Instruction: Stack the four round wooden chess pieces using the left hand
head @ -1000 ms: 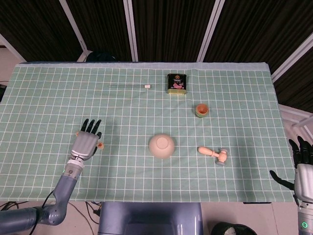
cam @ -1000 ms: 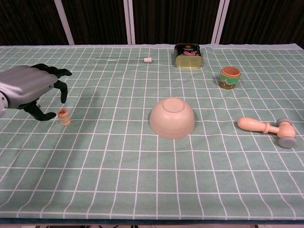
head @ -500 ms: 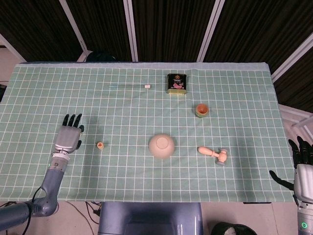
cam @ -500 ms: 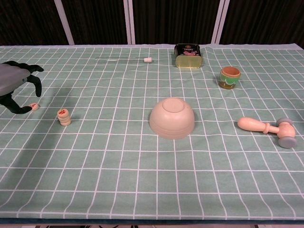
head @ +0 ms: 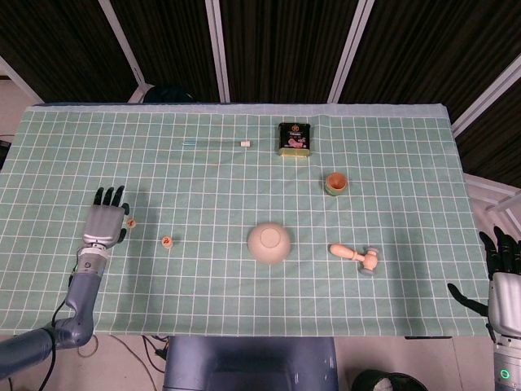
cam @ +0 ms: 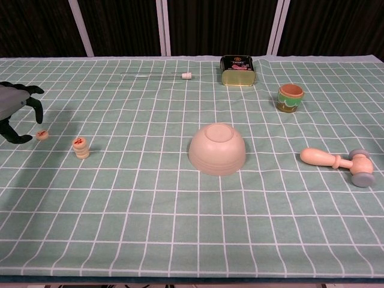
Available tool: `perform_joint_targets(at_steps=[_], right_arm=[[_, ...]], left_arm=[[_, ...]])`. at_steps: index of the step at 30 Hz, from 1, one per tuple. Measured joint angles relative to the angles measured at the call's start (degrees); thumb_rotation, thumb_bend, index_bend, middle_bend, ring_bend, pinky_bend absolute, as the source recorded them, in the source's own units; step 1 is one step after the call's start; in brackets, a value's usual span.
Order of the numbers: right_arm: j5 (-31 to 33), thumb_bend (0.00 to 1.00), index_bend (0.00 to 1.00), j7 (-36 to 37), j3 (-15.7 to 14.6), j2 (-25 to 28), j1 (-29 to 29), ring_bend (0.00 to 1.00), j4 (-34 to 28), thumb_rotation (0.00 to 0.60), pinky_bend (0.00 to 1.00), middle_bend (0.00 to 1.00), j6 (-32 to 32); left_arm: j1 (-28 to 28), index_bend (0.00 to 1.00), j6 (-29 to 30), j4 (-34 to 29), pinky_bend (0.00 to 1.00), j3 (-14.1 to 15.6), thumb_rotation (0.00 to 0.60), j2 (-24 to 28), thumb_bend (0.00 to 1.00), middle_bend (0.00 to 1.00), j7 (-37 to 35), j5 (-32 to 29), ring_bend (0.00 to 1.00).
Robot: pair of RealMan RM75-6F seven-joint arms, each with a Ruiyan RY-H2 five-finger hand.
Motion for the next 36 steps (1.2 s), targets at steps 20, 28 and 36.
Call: perform_joint_targets(at_steps=[20,28,36], right_arm=[[0.16,0.23,0.12,0.25,0.13,-0.01,-0.03,0.0,0.04,0.6,0.0,0.01,0.03],[0.25,0.23,0.12,0.25,0.18,-0.01,-0.02,0.0,0.03,0.6,0.0,0.01,-0.02],[0.34,0.23,0.12,0.2,0.24,-0.07,-0.07,0.0,-0.03,0.6,0.0,0.01,0.1]], left_arm=[[-1.04,0.46,-0.62,1.5,0.0,-0.68,0.6,-2.66,0.31,0.0,3.17,-1.07,0.0],[-1.07,0.47,-0.44,2.48,0.0,-0.67,0.6,-3.52,0.31,0.0,4.27,-1.39,0.0],[-1.08,0.47,-0.45,2.74,0.0,-0.7,0.6,-3.88,0.31,0.0,4.95,-1.52,0.0]])
